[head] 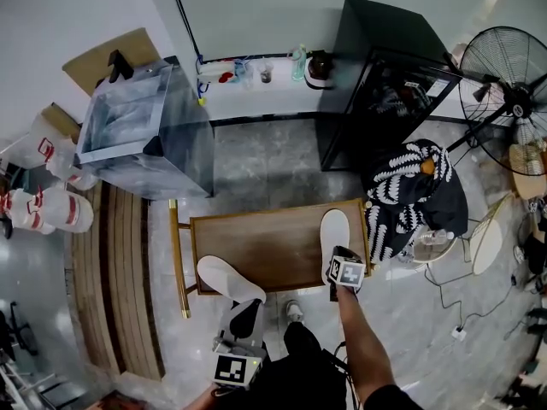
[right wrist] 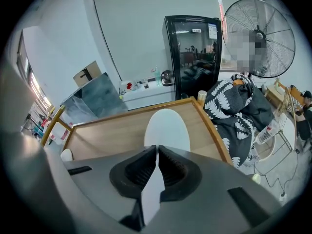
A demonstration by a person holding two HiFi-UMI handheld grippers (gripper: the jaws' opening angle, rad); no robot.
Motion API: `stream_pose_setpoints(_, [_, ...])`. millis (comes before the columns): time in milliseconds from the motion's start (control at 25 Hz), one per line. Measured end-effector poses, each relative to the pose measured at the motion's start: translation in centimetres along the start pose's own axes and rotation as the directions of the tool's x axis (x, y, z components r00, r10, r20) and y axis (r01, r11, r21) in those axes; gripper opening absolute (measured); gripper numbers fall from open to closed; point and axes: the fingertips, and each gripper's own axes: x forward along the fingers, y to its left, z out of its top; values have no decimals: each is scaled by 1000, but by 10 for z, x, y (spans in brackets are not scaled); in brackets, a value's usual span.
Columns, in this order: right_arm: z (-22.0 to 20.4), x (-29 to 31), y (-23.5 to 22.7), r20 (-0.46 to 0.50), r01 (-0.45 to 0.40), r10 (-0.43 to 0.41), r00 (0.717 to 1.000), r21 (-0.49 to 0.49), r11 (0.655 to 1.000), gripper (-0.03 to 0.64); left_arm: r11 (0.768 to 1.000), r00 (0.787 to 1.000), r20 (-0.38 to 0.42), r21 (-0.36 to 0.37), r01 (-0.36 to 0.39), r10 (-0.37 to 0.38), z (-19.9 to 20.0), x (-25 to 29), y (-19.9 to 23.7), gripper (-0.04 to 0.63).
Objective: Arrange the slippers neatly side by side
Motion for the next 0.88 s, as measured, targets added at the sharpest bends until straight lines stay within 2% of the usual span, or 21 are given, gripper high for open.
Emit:
stream_pose_setpoints(400, [-7,3,-1,-5,-13,13,1000,-2,1000,29,1000,1000,2,-7,-6,6,-2,-1,3,18])
stream_pose_setpoints(480, [-4,-2,3,11,-20,20,1000,-8,1000,68,1000,1000,2,-11,-8,8,-2,-2,3,17])
stream_pose_setpoints(680, [4,-20,17,66,-17,22,998,-72,997,80,1000,1000,14,-15,-13,13,0,-6,4,18])
stream_pose_setpoints(880, [12,-43,53,128,-70,90,988,-152,986,69,999,999,37,-26,-34,34,2,-14,10,18])
